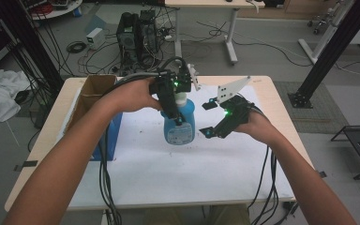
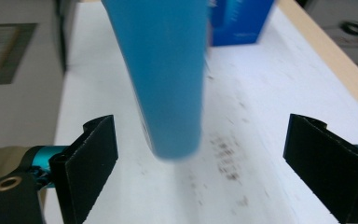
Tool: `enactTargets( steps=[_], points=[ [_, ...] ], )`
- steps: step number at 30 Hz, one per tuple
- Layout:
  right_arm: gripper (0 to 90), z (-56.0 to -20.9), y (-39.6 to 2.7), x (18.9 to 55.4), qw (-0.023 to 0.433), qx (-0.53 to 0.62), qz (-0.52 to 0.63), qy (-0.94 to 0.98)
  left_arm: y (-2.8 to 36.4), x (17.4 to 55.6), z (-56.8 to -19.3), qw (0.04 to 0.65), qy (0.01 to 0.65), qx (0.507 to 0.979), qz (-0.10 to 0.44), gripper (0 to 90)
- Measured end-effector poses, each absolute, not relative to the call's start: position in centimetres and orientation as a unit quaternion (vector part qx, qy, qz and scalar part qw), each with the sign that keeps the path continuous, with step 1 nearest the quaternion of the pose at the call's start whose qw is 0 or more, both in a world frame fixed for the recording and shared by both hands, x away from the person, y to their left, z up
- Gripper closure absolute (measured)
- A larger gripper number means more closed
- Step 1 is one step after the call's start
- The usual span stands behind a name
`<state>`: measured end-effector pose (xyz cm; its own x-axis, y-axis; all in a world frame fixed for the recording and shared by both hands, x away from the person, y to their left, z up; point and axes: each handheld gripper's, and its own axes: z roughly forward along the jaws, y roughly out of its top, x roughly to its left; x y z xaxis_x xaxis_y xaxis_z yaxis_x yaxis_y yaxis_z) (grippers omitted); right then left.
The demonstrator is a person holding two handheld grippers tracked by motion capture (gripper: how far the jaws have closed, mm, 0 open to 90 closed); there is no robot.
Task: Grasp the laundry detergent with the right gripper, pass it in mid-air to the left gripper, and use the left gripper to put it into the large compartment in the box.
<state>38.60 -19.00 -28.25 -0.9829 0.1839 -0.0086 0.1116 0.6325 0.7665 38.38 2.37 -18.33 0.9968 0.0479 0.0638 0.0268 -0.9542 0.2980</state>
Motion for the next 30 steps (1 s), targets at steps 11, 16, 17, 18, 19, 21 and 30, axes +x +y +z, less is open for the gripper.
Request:
enactTargets(
  steps=[11,16,17,18,19,21,30],
  points=[
    [9.0,-28.5,-22.4,38.9,0.056,0.133,0.366,0.919,4.0,39.4,-17.3,0.12,0.125,0.983,0.058,38.0],
    [9.0,-28.7,-23.7,38.8,0.048,0.142,0.342,0.928,4.9,39.6,-16.7,0.126,0.166,0.976,0.062,38.0],
    [9.0,-28.8,-23.9,38.7,0.05,0.14,0.338,0.929,5.1,39.8,-16.4,0.119,0.165,0.977,0.067,38.0],
    [9.0,-28.7,-24.1,38.7,0.052,0.134,0.334,0.932,5.2,39.7,-16.3,0.124,0.181,0.973,0.067,38.0],
    [9.0,-28.7,-24.3,38.6,0.053,0.132,0.331,0.933,5.4,39.9,-16.0,0.119,0.18,0.974,0.073,38.0],
    [9.0,-28.5,-24.7,38.5,0.058,0.137,0.324,0.934,5.7,40.0,-15.6,0.12,0.198,0.97,0.079,38.0],
    [0.6,-28.3,-26.6,38.8,0.038,0.16,0.293,0.942,7.4,40.3,-13.4,0.123,0.277,0.948,0.1,38.0]
  ],
)
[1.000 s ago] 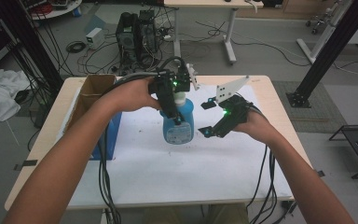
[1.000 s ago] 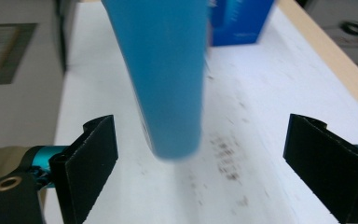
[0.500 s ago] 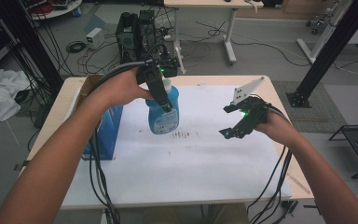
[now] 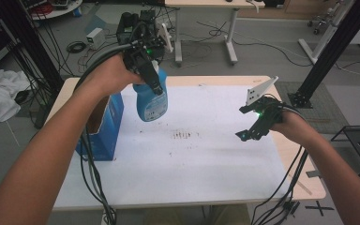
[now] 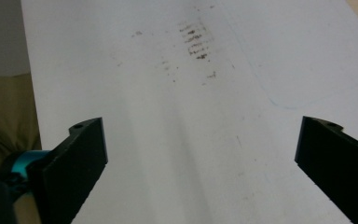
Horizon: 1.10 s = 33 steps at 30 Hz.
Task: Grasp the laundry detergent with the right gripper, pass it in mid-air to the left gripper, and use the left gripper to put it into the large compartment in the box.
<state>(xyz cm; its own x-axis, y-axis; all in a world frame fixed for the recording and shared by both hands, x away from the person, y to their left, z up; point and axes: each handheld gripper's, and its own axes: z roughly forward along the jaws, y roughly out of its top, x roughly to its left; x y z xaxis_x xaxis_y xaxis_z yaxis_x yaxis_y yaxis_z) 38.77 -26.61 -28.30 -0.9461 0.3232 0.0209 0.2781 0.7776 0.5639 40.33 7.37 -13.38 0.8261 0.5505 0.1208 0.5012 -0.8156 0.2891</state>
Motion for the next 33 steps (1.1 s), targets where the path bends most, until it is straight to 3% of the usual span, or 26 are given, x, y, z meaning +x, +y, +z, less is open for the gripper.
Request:
enactTargets(
  steps=[13,25,33],
  points=[
    [0.7,-27.9,-27.7,38.6,0.041,0.163,0.302,0.938,10.5,40.9,-11.1,0.103,0.372,0.918,0.093,38.0],
    [0.7,-28.0,-28.4,39.2,0.041,0.163,0.295,0.941,15.5,40.3,-8.8,0.133,0.48,0.86,0.113,38.0],
    [0.7,-27.7,-28.6,39.1,0.049,0.157,0.299,0.94,18.2,40.0,-8.0,0.138,0.487,0.854,0.121,38.0]
  ],
)
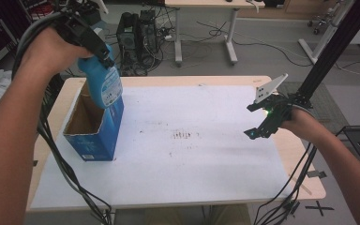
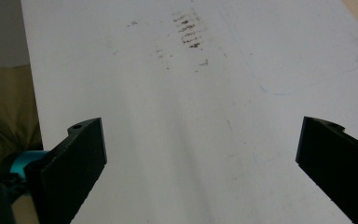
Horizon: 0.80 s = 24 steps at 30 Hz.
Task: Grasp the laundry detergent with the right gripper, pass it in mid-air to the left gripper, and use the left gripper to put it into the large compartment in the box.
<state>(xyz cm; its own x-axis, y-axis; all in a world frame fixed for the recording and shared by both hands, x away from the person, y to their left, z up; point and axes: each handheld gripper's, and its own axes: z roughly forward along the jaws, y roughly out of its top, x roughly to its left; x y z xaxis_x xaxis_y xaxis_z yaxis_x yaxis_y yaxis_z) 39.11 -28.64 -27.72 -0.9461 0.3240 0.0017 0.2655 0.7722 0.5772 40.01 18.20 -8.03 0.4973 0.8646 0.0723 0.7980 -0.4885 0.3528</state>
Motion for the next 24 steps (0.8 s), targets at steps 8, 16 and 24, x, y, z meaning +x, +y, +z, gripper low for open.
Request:
enactTargets(
  steps=[8,16,24],
  points=[
    [0.7,-27.6,-28.7,38.8,0.052,0.16,0.292,0.942,21.0,39.9,-7.8,0.146,0.461,0.867,0.119,38.1],
    [0.7,-27.4,-28.7,38.7,0.055,0.168,0.292,0.94,23.4,40.1,-8.4,0.15,0.428,0.884,0.118,38.1],
    [0.7,-26.8,-28.9,38.6,0.065,0.172,0.29,0.939,24.2,40.6,-9.7,0.146,0.403,0.896,0.113,38.1]
  ],
)
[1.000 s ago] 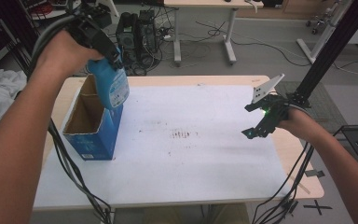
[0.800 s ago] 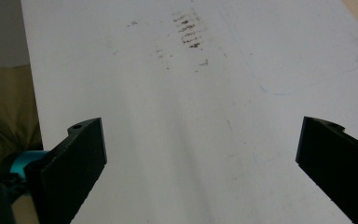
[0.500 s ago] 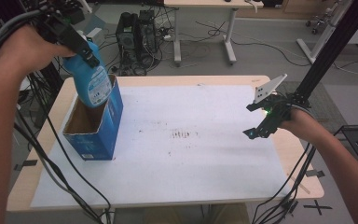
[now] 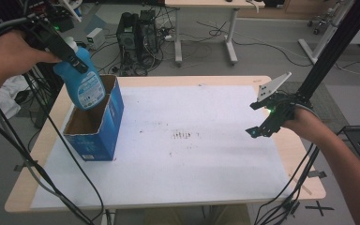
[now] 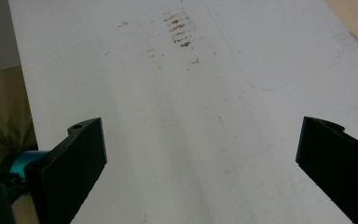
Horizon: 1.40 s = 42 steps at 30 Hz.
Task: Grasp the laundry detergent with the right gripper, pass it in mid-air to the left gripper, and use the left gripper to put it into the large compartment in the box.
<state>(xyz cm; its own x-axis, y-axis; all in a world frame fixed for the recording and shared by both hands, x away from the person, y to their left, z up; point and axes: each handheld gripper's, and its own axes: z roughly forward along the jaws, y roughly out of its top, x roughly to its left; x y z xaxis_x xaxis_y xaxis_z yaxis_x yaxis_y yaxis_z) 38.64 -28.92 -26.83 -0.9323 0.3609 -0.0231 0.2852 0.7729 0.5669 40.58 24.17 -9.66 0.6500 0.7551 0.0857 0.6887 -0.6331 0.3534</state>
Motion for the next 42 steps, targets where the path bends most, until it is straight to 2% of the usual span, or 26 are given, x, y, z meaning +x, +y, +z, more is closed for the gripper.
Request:
enactTargets(
  steps=[11,22,24,29,42],
  points=[
    [0.7,-26.6,-29.1,38.4,0.075,0.173,0.288,0.939,25.1,40.9,-11.5,0.145,0.388,0.903,0.115,38.1],
    [0.7,-26.5,-29.3,38.2,0.08,0.17,0.294,0.937,25.9,41.5,-15.8,0.152,0.38,0.906,0.107,38.1],
    [0.7,-26.6,-29.4,38.2,0.081,0.169,0.293,0.938,26.3,41.9,-16.1,0.122,0.349,0.924,0.099,38.1],
    [0.7,-26.9,-29.4,38.2,0.079,0.169,0.288,0.939,26.0,41.9,-18.1,0.151,0.367,0.912,0.104,38.1],
    [0.7,-27.4,-29.2,37.9,0.074,0.166,0.287,0.94,26.3,42.8,-21.7,0.143,0.342,0.924,0.092,38.1]
  ],
)
